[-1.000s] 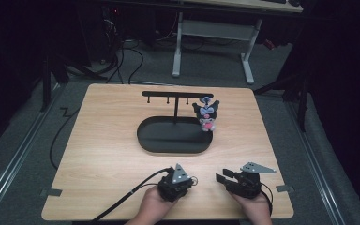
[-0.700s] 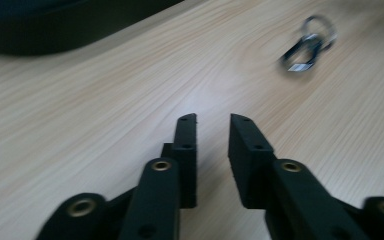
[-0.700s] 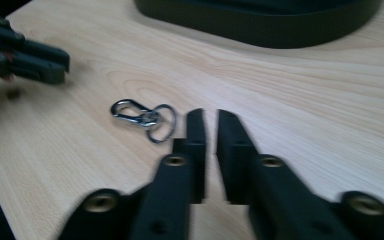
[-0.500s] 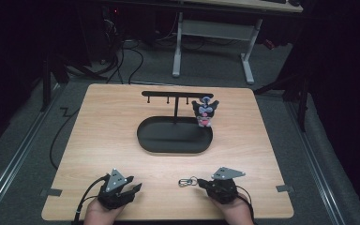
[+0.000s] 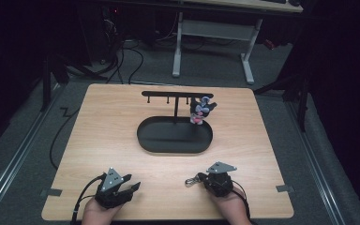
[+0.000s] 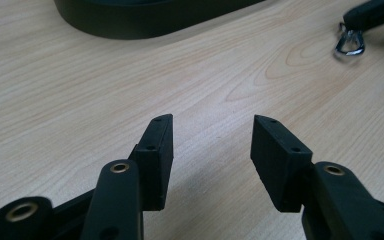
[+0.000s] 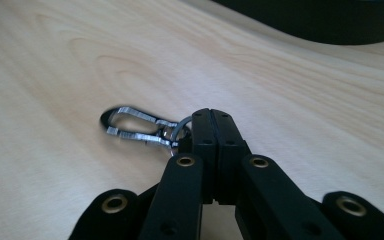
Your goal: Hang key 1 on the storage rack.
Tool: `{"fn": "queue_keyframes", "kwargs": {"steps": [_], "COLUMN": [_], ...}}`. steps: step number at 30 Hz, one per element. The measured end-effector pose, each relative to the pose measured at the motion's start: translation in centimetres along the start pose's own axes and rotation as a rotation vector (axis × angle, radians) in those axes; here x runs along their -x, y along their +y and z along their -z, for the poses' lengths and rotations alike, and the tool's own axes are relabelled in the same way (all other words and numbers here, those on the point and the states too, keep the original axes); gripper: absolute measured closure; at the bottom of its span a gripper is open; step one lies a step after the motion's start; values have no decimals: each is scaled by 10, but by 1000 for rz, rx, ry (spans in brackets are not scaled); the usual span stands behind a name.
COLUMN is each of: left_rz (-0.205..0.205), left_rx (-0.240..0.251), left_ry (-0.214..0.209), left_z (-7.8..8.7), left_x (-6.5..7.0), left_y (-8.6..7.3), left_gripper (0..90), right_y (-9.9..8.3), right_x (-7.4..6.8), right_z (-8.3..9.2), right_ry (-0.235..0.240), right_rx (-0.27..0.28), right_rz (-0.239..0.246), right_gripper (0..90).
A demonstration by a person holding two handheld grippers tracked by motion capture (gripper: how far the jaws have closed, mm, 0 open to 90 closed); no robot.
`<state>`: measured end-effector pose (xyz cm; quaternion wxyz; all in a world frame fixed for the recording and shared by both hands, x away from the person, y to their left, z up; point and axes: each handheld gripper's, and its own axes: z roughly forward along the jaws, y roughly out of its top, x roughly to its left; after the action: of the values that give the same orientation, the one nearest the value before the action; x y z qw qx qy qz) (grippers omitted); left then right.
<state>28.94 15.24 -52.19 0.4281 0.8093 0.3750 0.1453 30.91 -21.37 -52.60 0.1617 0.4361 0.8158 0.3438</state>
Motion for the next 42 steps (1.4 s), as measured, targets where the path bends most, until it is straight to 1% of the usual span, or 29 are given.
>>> {"fn": "queue_keyframes", "kwargs": {"steps": [2, 3, 4, 5, 6, 7, 8, 9, 11, 12, 13, 15, 17, 20, 21, 22, 24, 25, 26, 27, 30, 34, 35, 36, 39, 41, 42], "left_rz": [0, 0, 0, 0, 3, -1, 4, 6, 7, 8, 14, 15, 11, 3, 6, 8, 4, 1, -5, -5, -16, -24, -24, -25, -23, -21, -19], "left_rx": [-5, -5, -9, -9, -8, -11, -10, -9, -12, -14, -13, -11, -7, -6, 1, 3, 5, 4, 6, 6, 9, 12, 14, 16, 17, 19, 22], "left_ry": [1, 1, 3, 3, 3, 3, 5, 8, 10, 12, 12, 11, 9, 2, -1, -5, -12, -17, -27, -27, -37, -52, -53, -54, -56, -56, -51], "left_z": [0, 0, 0, 0, 0, 1, 1, 1, 2, 2, 2, 3, 4, 4, 3, 2, 0, -1, -3, -3, -6, -7, -7, -7, -7, -6, -5], "left_x": [0, 0, 1, 1, 1, 1, 1, 0, -1, -1, -1, 0, 1, 1, 0, 0, 1, 1, 3, 3, 4, 5, 6, 6, 5, 4, 4], "left_y": [-2, -2, -3, -3, -4, -4, -5, -5, -6, -6, -7, -8, -8, -5, -5, -3, -2, -1, 1, 1, 4, 6, 6, 7, 7, 7, 7], "left_gripper": [523, 523, 522, 523, 523, 523, 523, 523, 523, 523, 523, 522, 519, 513, 511, 507, 505, 505, 504, 504, 502, 501, 501, 501, 501, 501, 501], "right_y": [2, 2, 4, 4, 6, 6, 9, 9, 13, 16, 16, 17, 16, 11, 10, 5, 4, 1, -3, -3, -9, -20, -20, -23, -24, -25, -24], "right_x": [8, 8, 17, 17, 20, 20, 13, 13, 3, -9, -9, -19, -19, -13, -11, -7, -6, -5, -1, -1, 5, 16, 16, 21, 23, 26, 26], "right_z": [-1, -1, -3, -3, 0, 0, 4, 4, 5, 1, 1, -5, -9, -9, -8, -5, -3, -1, 5, 5, 11, 23, 23, 27, 29, 32, 35], "right_ry": [-21, -21, -41, -41, -37, -37, -8, -8, 36, 66, 66, 78, 73, 67, 66, 61, 62, 58, 44, 44, 27, 2, 2, -8, -11, -6, -6], "right_rx": [4, 4, 6, 6, 32, 32, 60, 60, 70, 60, 60, 29, 11, -6, -6, -12, -10, -9, -13, -13, -10, -15, -15, -13, -16, -1, 16], "right_rz": [-7, -7, -21, -21, -29, -29, -29, -29, -18, 33, 33, 68, 82, 60, 53, 35, 32, 26, 12, 12, -10, -43, -43, -48, -55, -71, -73], "right_gripper": [897, 897, 882, 882, 877, 877, 880, 880, 890, 900, 900, 900, 900, 900, 900, 900, 900, 900, 900, 900, 900, 900, 900, 900, 900, 894, 887]}}
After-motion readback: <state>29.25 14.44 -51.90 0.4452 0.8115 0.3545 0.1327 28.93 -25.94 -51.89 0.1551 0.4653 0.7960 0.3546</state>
